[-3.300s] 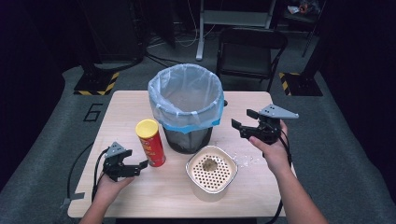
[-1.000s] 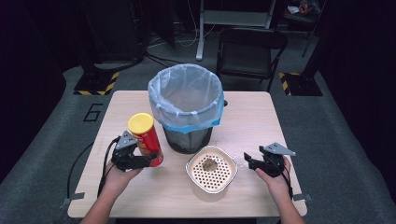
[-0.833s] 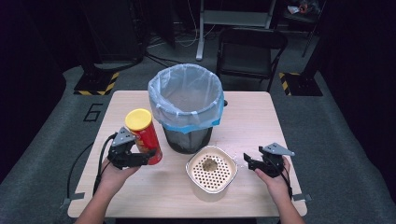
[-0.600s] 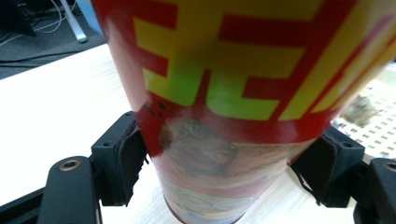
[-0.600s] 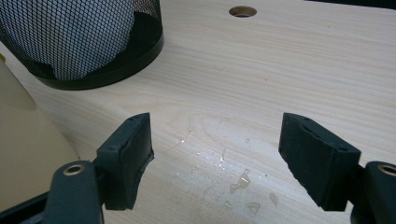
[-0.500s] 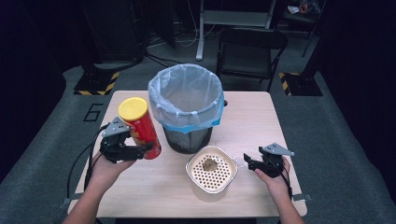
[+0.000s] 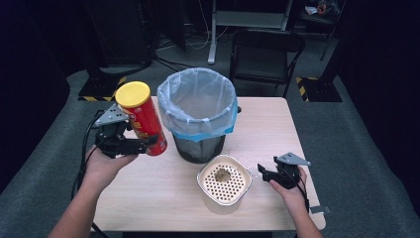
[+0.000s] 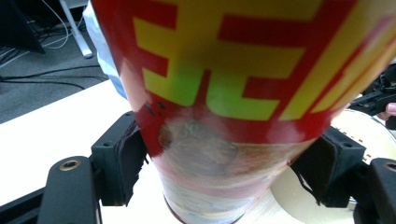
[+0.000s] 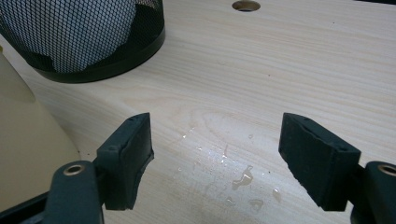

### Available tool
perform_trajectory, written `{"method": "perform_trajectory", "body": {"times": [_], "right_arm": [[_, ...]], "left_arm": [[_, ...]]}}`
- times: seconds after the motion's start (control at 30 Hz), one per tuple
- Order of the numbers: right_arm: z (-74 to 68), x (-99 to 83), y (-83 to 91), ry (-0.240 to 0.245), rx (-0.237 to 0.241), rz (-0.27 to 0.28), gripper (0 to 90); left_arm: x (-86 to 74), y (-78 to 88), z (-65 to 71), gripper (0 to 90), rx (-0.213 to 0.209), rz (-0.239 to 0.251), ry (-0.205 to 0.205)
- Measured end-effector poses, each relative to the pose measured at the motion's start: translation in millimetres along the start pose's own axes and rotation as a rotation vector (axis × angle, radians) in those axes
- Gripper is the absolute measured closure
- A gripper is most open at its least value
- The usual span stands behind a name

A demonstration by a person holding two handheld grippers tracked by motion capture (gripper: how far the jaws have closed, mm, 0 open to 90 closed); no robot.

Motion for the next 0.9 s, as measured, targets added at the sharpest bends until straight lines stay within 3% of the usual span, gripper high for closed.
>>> {"method": "perform_trajectory", "body": {"times": [0.57,0.9], "right_arm": [[-1.9,0.0,0.0,0.015,-0.001,-0.002,25.1],[-2.5,-0.4,0.2,0.014,-0.004,-0.005,25.1]], "left_arm": [[49.9,19.4,-9.9,24.1,-0.005,-0.013,-0.036],[77.2,13.4,-11.1,24.1,-0.017,-0.021,-0.048]]}}
Point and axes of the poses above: each handheld gripper's, and its own axes: y roughly backward along the jaws, x roughly out of its top, z roughly to its right, the point moved 10 cm from there along -y, roughly forward along the jaws, and after that the axes turned 10 degrees about -y, right-handed, at the moved point
